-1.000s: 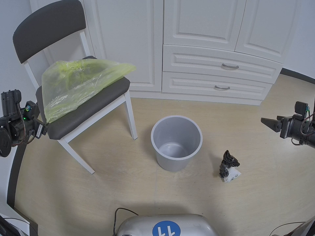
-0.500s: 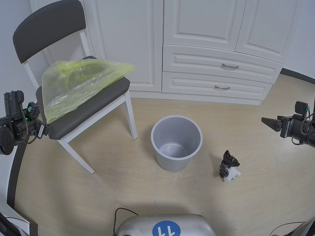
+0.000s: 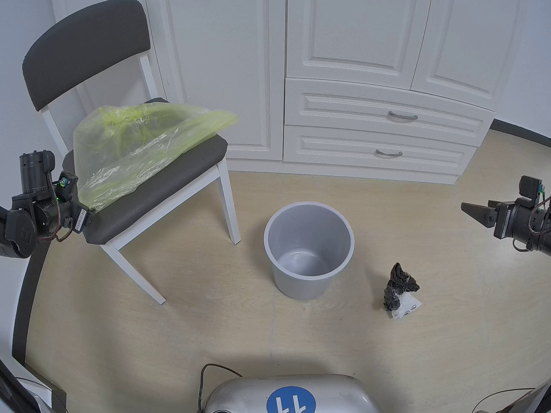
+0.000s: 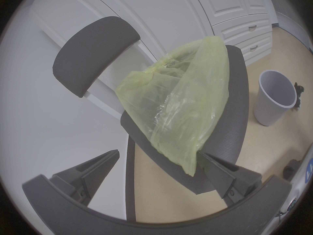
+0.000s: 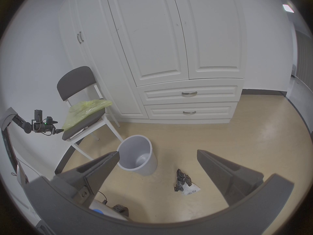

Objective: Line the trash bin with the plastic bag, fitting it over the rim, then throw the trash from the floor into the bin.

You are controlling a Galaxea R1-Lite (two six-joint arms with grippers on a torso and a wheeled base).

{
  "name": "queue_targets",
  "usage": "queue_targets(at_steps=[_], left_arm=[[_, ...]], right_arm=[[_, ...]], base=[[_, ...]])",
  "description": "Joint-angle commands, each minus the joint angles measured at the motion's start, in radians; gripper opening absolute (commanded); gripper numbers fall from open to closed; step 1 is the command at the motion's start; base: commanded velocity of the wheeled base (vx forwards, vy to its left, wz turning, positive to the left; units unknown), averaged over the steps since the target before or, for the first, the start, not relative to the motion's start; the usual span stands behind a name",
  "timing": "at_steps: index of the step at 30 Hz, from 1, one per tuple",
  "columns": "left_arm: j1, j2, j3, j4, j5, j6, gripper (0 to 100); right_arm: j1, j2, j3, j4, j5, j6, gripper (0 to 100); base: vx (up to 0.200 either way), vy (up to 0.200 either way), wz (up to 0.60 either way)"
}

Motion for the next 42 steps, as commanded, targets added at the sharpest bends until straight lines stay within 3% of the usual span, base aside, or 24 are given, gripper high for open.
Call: queue_targets(at_steps=[1, 15, 22, 32, 42], left_arm=[[-0.010, 0.014, -0.001, 0.000, 0.002, -0.002, 100], [-0.002, 0.040, -0.070, -0.007, 0.044, 0.006, 100], [-0.037, 0.039, -0.160, -0.105, 0.036, 0.008, 100], [-0.050, 0.054, -0.148, -0.105, 0.028, 0.008, 100], [-0.005, 0.103, -0.102, -0.106, 0.028, 0.017, 100]], right_arm=[[-0.003, -0.004, 0.001, -0.002, 0.002, 0.000, 100], [-0.010, -0.001, -0.002, -0.003, 0.002, 0.001, 100], [-0.010, -0.001, -0.005, -0.003, 0.003, 0.003, 100], [-0.018, -0.001, -0.005, -0.003, 0.003, 0.003, 100], [-0.022, -0.001, -0.007, -0.003, 0.003, 0.003, 100]], base=[[0.000, 0.000, 0.00], [0.000, 0.000, 0.00], [0.000, 0.000, 0.00], [0.000, 0.000, 0.00], [0.000, 0.000, 0.00]])
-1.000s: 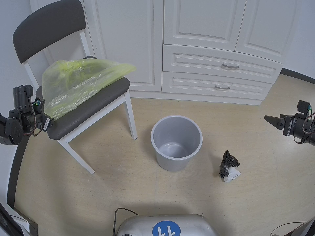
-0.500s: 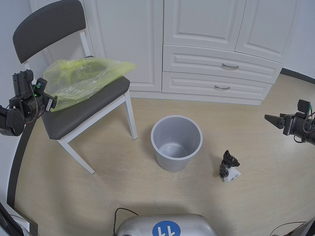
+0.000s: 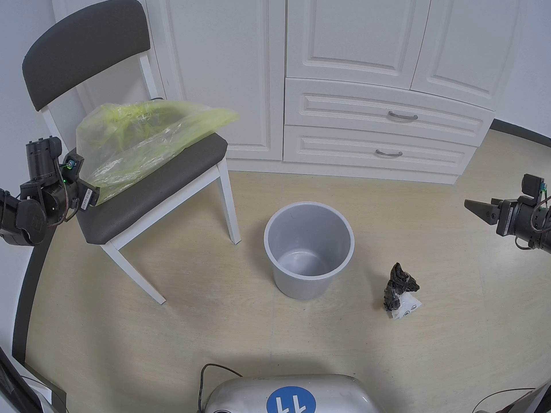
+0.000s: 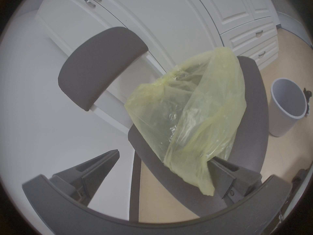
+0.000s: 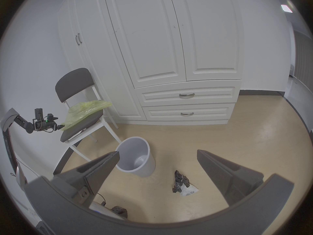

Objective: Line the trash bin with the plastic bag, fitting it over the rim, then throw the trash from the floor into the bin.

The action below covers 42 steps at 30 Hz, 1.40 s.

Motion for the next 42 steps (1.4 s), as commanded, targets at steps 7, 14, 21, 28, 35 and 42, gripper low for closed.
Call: queue_targets(at_steps=[7, 14, 21, 28, 35, 42], left_arm=[[0.020, 0.046, 0.001, -0.003, 0.001, 0.002, 100], [0.012, 0.081, -0.048, -0.042, 0.001, 0.001, 100], [0.009, 0.086, -0.069, -0.049, -0.007, 0.001, 100], [0.009, 0.089, -0.069, -0.057, -0.065, -0.001, 0], [-0.015, 0.064, -0.020, -0.177, -0.075, 0.024, 0], [-0.090, -0.087, 0.149, -0.327, -0.156, 0.027, 0]], right_arm=[[0.000, 0.002, 0.000, 0.000, 0.002, 0.000, 100], [0.000, 0.002, 0.000, 0.000, 0.002, 0.000, 100], [0.000, 0.020, 0.011, -0.051, 0.002, 0.000, 100], [0.000, 0.025, 0.012, -0.055, 0.004, 0.001, 100], [0.007, 0.015, 0.022, -0.057, 0.028, -0.002, 100], [0.030, -0.057, 0.057, -0.057, 0.039, -0.008, 100]], base=[[0.000, 0.000, 0.00], [0.000, 0.000, 0.00], [0.000, 0.000, 0.00], [0.000, 0.000, 0.00], [0.000, 0.000, 0.00], [0.000, 0.000, 0.00]])
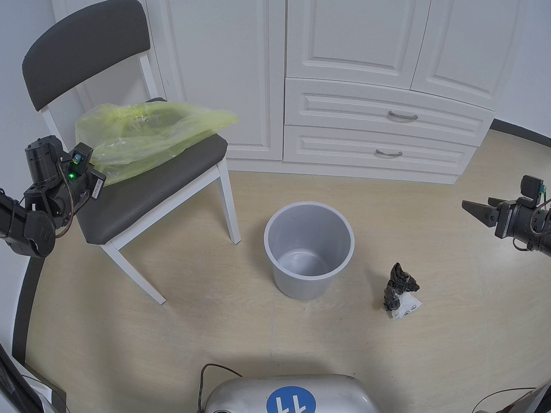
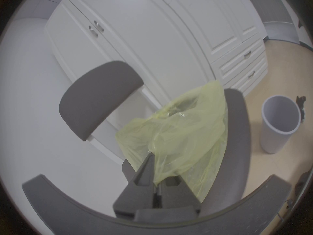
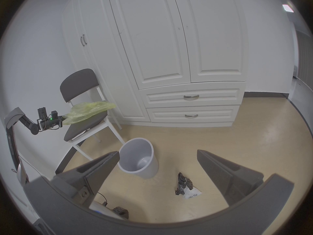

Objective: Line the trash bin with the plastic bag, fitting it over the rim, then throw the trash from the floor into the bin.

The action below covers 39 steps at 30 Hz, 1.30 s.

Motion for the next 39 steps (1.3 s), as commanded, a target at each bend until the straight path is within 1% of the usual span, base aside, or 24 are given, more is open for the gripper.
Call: queue_targets(at_steps=[1, 2, 3, 4, 5, 6, 9, 10, 12, 14, 18, 20, 23, 25, 26, 28, 30, 31, 33, 36, 39], left_arm=[[-0.051, -0.134, 0.104, -0.040, -0.020, -0.016, 0], [-0.051, -0.137, 0.105, -0.040, -0.020, -0.019, 0], [-0.052, -0.177, 0.137, -0.038, -0.020, -0.058, 0], [-0.052, -0.177, 0.137, -0.038, -0.020, -0.058, 0], [-0.054, -0.213, 0.170, -0.032, -0.020, -0.113, 0], [-0.054, -0.228, 0.183, -0.030, -0.020, -0.141, 0], [-0.058, -0.271, 0.245, -0.038, -0.023, -0.239, 0], [-0.058, -0.272, 0.248, -0.038, -0.025, -0.242, 0], [-0.077, -0.306, 0.295, -0.040, -0.029, -0.306, 0], [-0.084, -0.334, 0.335, -0.040, -0.031, -0.339, 0], [-0.110, -0.371, 0.412, -0.041, -0.029, -0.366, 0], [-0.155, -0.389, 0.466, -0.049, -0.028, -0.389, 0], [-0.198, -0.400, 0.506, -0.103, -0.026, -0.397, 0], [-0.201, -0.401, 0.509, -0.109, -0.026, -0.397, 0], [-0.206, -0.415, 0.536, -0.172, -0.023, -0.391, 0], [-0.201, -0.438, 0.573, -0.218, -0.022, -0.398, 0], [-0.201, -0.447, 0.582, -0.230, -0.028, -0.397, 0], [-0.203, -0.461, 0.591, -0.239, -0.026, -0.392, 0], [-0.210, -0.467, 0.593, -0.242, -0.022, -0.391, 0], [-0.273, -0.486, 0.605, -0.233, -0.022, -0.398, 0], [-0.295, -0.495, 0.610, -0.241, -0.020, -0.397, 0]], right_arm=[[0.030, -0.068, 0.038, 0.000, 0.007, -0.012, 100], [0.032, -0.069, 0.038, 0.000, 0.007, -0.014, 100], [0.052, -0.088, 0.054, 0.000, 0.016, -0.041, 100], [0.052, -0.088, 0.054, 0.000, 0.016, -0.041, 100], [0.066, -0.108, 0.063, 0.000, 0.018, -0.061, 100], [0.076, -0.122, 0.069, 0.000, 0.016, -0.064, 100], [0.148, -0.166, 0.083, 0.001, 0.013, -0.054, 100], [0.151, -0.168, 0.083, 0.001, 0.013, -0.054, 100], [0.207, -0.203, 0.093, 0.001, 0.010, -0.038, 100], [0.237, -0.232, 0.104, 0.003, 0.009, -0.037, 100], [0.277, -0.269, 0.126, 0.003, 0.004, -0.040, 100], [0.291, -0.280, 0.126, 0.001, -0.033, -0.043, 100], [0.325, -0.293, 0.126, 0.000, -0.130, -0.051, 100], [0.329, -0.296, 0.126, 0.000, -0.139, -0.051, 100], [0.371, -0.309, 0.133, 0.004, -0.195, -0.051, 100], [0.411, -0.307, 0.147, 0.004, -0.217, -0.052, 100], [0.424, -0.307, 0.152, 0.003, -0.223, -0.052, 100], [0.458, -0.310, 0.167, 0.003, -0.237, -0.064, 100], [0.477, -0.310, 0.173, 0.001, -0.245, -0.064, 100], [0.486, -0.301, 0.179, 0.003, -0.248, -0.055, 100], [0.526, -0.284, 0.179, 0.004, -0.249, -0.054, 100]], base=[[0.000, 0.000, 0.00], [0.000, 0.000, 0.00], [0.000, 0.000, 0.00], [0.000, 0.000, 0.00], [0.000, 0.000, 0.00], [0.000, 0.000, 0.00], [0.000, 0.000, 0.00], [0.000, 0.000, 0.00], [0.000, 0.000, 0.00], [0.000, 0.000, 0.00], [0.000, 0.000, 0.00], [0.000, 0.000, 0.00], [0.000, 0.000, 0.00], [0.000, 0.000, 0.00], [0.000, 0.000, 0.00], [0.000, 0.000, 0.00], [0.000, 0.000, 0.00], [0.000, 0.000, 0.00], [0.000, 0.000, 0.00], [0.000, 0.000, 0.00], [0.000, 0.000, 0.00]])
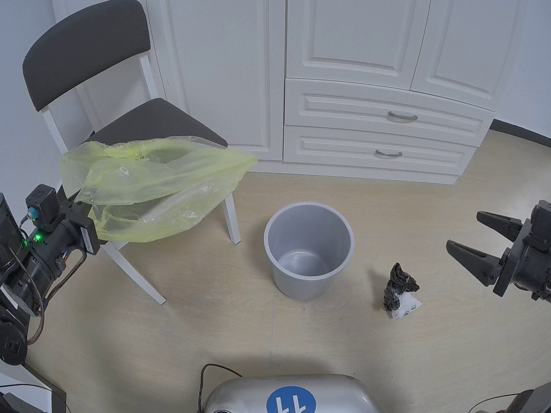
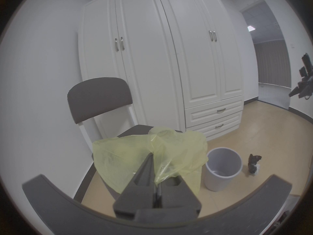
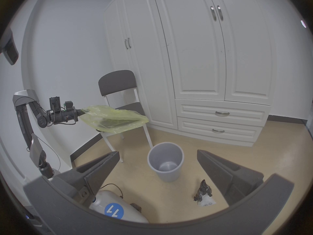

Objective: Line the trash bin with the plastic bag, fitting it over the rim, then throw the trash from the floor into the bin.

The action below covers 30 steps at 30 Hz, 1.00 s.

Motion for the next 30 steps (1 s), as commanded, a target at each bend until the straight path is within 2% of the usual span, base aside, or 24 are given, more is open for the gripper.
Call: queue_targets(at_steps=[1, 3, 7, 11, 24, 30], left_arm=[[-0.041, -0.050, 0.014, -0.006, 0.003, 0.005, 0], [-0.040, -0.079, 0.008, -0.002, 0.001, 0.006, 0], [-0.033, -0.101, -0.003, 0.005, 0.000, -0.009, 0], [-0.049, -0.089, 0.002, 0.002, -0.005, -0.012, 0], [-0.149, -0.084, -0.019, -0.006, -0.003, -0.118, 0], [-0.214, -0.115, -0.047, -0.006, 0.003, -0.121, 0]], right_arm=[[0.073, 0.029, 0.007, -0.001, -0.012, 0.002, 100], [0.108, 0.045, 0.005, -0.001, -0.043, -0.004, 100], [0.228, 0.100, -0.002, -0.004, -0.147, 0.001, 100], [0.286, 0.144, 0.005, -0.004, -0.207, 0.004, 100], [0.301, 0.149, 0.018, -0.004, -0.209, 0.018, 100], [0.331, 0.158, 0.025, -0.004, -0.209, 0.019, 100]], base=[[0.000, 0.000, 0.00], [0.000, 0.000, 0.00], [0.000, 0.000, 0.00], [0.000, 0.000, 0.00], [0.000, 0.000, 0.00], [0.000, 0.000, 0.00]])
